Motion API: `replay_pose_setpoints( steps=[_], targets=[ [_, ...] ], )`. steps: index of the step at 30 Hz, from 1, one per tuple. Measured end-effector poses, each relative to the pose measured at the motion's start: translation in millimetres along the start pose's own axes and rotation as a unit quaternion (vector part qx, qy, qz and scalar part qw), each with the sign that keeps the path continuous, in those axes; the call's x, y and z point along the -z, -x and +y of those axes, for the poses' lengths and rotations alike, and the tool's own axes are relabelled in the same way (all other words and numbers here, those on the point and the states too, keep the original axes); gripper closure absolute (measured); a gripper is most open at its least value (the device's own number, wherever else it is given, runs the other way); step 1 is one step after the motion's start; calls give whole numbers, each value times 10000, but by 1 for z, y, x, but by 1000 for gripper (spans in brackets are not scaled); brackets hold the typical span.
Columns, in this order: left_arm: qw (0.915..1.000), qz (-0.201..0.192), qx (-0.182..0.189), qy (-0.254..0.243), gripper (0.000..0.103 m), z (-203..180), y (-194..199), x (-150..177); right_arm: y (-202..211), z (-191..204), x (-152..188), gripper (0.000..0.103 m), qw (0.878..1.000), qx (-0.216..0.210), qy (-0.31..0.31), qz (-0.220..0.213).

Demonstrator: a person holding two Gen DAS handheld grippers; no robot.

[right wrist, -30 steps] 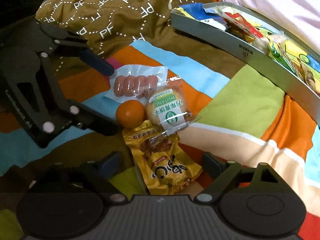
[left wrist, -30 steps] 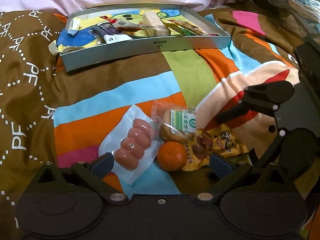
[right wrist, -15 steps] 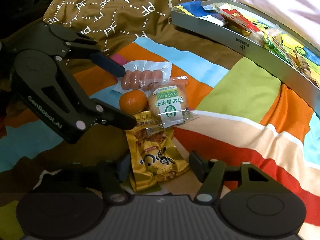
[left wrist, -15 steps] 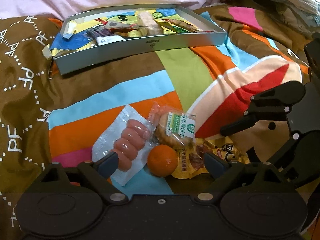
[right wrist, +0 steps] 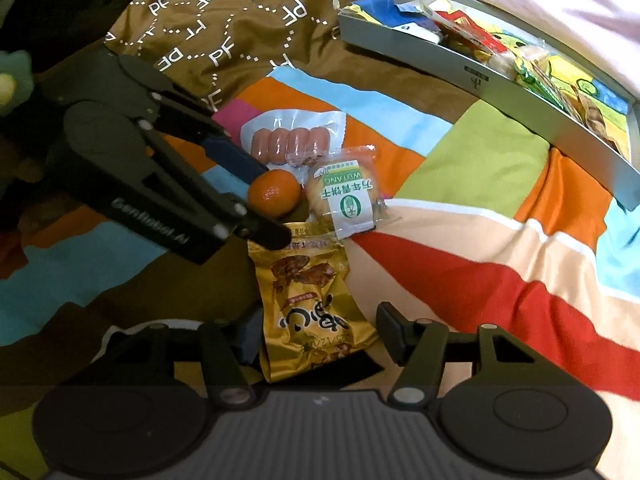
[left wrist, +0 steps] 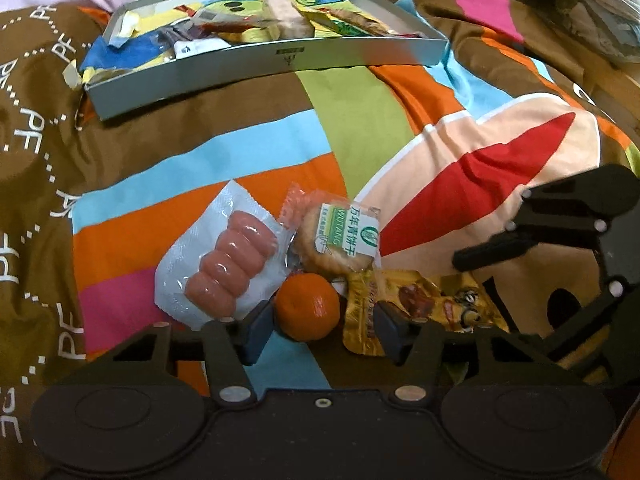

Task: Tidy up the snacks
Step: 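Grasp the mandarin orange with the left gripper while the right gripper grasps the gold snack bag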

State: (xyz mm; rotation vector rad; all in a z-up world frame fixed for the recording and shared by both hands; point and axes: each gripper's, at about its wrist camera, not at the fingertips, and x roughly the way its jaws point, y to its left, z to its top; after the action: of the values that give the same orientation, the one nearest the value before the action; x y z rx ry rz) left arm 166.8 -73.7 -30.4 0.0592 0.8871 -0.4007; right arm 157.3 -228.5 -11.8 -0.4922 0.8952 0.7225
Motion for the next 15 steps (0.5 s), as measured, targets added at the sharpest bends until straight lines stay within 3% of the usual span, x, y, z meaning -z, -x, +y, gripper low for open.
replay_pose_setpoints(
  steps=[7,15],
  targets=[
    [9997,105,-37,197,51,0,-9,-6,4,3,3,39,10000,23,-35,51],
    [9996,125,-264,-6,55,-7,-12,-4,6,6,5,39,9999,89,-31,71]
  ],
)
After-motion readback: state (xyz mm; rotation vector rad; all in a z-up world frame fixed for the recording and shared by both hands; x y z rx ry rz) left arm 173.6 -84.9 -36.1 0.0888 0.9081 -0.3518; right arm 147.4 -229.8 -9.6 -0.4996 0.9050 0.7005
